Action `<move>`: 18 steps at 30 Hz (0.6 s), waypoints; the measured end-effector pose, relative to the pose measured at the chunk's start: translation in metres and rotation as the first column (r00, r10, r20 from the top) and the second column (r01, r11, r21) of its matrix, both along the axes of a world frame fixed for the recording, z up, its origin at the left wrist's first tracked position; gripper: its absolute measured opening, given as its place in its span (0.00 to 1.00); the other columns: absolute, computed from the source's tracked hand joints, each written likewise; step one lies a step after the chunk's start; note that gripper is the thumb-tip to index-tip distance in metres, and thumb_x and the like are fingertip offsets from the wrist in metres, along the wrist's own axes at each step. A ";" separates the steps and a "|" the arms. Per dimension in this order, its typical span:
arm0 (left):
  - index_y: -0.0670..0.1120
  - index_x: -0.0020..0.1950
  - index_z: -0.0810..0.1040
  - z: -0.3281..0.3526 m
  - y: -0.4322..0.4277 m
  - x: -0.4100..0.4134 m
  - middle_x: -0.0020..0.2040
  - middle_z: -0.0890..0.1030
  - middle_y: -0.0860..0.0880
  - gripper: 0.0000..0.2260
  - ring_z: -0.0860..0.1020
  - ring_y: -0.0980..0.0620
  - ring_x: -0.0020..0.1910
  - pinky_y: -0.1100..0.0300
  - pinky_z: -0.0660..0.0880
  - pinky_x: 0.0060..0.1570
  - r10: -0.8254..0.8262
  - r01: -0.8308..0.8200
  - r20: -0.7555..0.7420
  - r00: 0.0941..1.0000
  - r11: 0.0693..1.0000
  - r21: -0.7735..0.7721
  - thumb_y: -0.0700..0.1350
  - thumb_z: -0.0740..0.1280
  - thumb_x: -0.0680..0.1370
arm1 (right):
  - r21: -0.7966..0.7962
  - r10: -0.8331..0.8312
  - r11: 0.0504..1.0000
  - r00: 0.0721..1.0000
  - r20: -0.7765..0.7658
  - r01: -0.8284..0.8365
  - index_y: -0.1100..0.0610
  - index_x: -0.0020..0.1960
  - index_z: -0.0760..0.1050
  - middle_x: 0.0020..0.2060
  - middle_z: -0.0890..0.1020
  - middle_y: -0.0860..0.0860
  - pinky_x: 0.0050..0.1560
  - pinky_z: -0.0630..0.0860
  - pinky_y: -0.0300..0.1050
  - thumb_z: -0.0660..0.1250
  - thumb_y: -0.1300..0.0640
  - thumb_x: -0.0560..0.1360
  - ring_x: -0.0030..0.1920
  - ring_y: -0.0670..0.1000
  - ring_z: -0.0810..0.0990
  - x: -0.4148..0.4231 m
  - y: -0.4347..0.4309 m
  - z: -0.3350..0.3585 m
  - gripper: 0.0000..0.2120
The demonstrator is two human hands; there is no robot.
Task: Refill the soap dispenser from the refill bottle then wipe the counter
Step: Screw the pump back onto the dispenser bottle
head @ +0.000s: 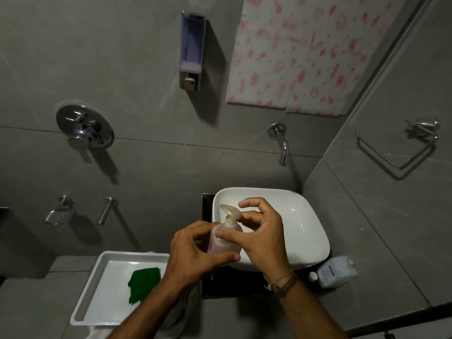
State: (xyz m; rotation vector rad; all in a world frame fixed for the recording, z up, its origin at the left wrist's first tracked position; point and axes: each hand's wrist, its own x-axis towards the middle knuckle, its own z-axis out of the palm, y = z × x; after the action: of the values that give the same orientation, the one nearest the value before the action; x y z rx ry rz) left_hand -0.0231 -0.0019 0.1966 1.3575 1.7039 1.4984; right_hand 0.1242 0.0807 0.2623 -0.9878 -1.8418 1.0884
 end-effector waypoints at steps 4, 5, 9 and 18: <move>0.54 0.57 0.89 0.002 -0.001 0.000 0.52 0.88 0.56 0.27 0.87 0.51 0.52 0.48 0.87 0.51 -0.017 0.017 0.023 1.000 1.000 0.014 0.60 0.86 0.61 | -0.135 0.272 0.955 0.962 0.040 -0.264 0.40 0.66 0.74 0.55 0.86 0.37 0.60 0.82 0.43 0.82 0.51 0.66 0.59 0.44 0.85 0.013 0.015 0.008 0.32; 0.53 0.57 0.89 0.002 -0.001 -0.001 0.52 0.88 0.56 0.27 0.87 0.51 0.52 0.47 0.87 0.51 -0.021 0.020 0.025 0.999 1.000 0.017 0.60 0.86 0.61 | -0.161 0.328 0.934 0.944 0.027 -0.320 0.40 0.66 0.74 0.55 0.87 0.41 0.61 0.82 0.47 0.80 0.53 0.68 0.59 0.46 0.85 0.016 0.016 0.009 0.29; 0.54 0.57 0.89 -0.001 -0.001 -0.001 0.51 0.88 0.57 0.27 0.87 0.51 0.52 0.48 0.87 0.50 -0.023 0.022 0.032 0.999 0.999 0.023 0.61 0.86 0.61 | -0.053 0.105 0.994 0.991 0.079 -0.101 0.41 0.60 0.77 0.50 0.88 0.42 0.57 0.84 0.56 0.83 0.48 0.62 0.53 0.45 0.87 0.009 0.007 0.010 0.29; 0.60 0.56 0.88 -0.004 -0.001 -0.008 0.52 0.88 0.56 0.27 0.87 0.51 0.51 0.50 0.86 0.47 -0.130 0.130 -0.002 0.991 0.991 -0.006 0.62 0.87 0.59 | -0.057 0.584 0.785 0.707 0.399 -0.616 0.39 0.73 0.72 0.72 0.73 0.34 0.75 0.70 0.55 0.70 0.64 0.78 0.75 0.39 0.69 0.025 0.037 0.064 0.30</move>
State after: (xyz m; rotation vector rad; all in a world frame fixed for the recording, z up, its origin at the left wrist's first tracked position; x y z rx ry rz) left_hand -0.0310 -0.0025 0.1930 1.4385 1.5869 1.4191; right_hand 0.1495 0.1178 0.3259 -0.5771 -2.6465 1.2255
